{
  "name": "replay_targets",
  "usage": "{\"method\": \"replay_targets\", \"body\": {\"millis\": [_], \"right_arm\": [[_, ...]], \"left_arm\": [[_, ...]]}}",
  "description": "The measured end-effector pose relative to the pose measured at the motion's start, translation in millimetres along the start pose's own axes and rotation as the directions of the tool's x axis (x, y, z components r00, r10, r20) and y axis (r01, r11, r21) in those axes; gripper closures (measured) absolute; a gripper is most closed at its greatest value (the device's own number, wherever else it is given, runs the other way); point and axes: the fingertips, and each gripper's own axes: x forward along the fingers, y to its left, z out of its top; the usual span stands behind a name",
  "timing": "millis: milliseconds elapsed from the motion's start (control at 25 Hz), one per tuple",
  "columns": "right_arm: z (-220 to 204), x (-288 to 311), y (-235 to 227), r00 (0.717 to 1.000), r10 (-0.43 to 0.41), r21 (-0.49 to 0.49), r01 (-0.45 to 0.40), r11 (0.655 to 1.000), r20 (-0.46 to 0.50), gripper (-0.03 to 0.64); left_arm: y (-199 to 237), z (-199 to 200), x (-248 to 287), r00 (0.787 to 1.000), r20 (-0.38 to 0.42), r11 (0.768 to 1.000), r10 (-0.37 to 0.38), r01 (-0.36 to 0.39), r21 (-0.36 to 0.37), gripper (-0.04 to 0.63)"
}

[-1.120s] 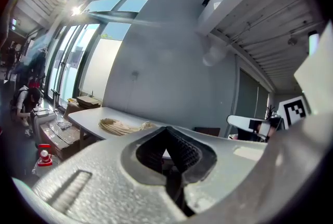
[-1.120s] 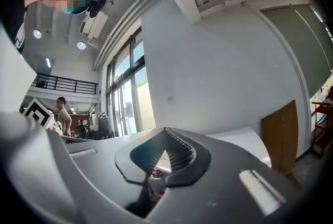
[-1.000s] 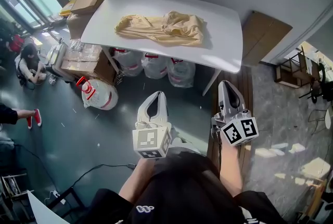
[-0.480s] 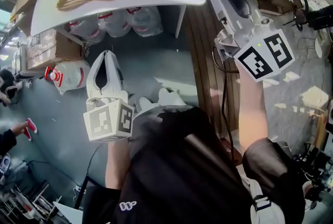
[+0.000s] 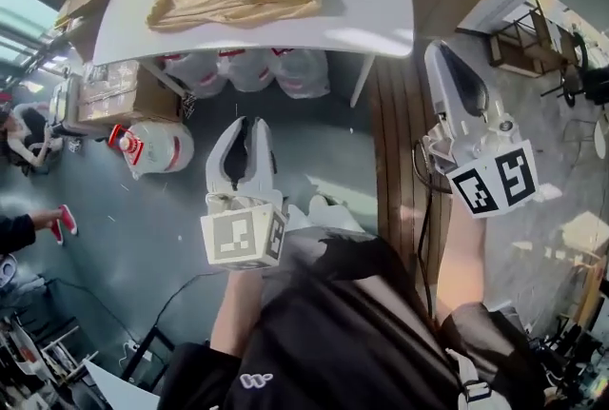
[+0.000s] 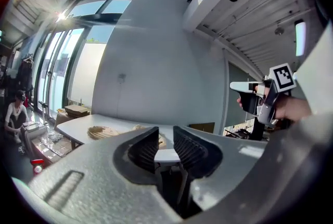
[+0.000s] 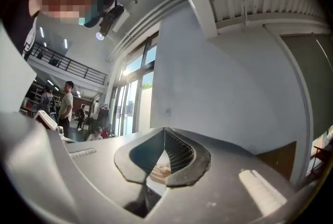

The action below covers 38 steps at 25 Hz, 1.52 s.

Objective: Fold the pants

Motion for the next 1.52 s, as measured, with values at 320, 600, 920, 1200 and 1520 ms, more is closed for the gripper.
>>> {"method": "replay_targets", "body": {"millis": [320, 600, 920, 1200, 1520], "right_arm": [[4.6, 16.4, -8.6, 0.985, -0.053, 0.115, 0.035, 0.993, 0.162, 0.621], [-35.8, 73.1, 0.2, 0.993, -0.041, 0.13, 0.026, 0.991, 0.112, 0.619], [-89.5, 161.2, -20.0, 0.999, -0.036, 0.158, 0.033, 0.987, 0.019, 0.576], [-96.6, 271.3, -56.4, 0.999, -0.044, 0.144, 0.043, 0.989, 0.001, 0.583], [-93.6, 364.3, -86.8, 0.998, -0.061, 0.112, 0.058, 0.992, 0.021, 0.594]], "left_arm": [[30.1, 28.1, 8.1, 0.979, 0.124, 0.987, 0.162, -0.161, -0.016, 0.594], [53.7, 42.3, 47.6, 0.977, 0.129, 0.986, 0.167, -0.165, -0.022, 0.594], [108.2, 30.9, 133.5, 0.981, 0.06, 0.983, 0.183, -0.182, -0.017, 0.593], [159.7, 45.8, 227.3, 0.988, 0.018, 0.988, 0.152, -0.151, -0.032, 0.594], [198.8, 76.4, 313.8, 0.995, 0.033, 0.995, 0.095, -0.095, -0.004, 0.593]]}}
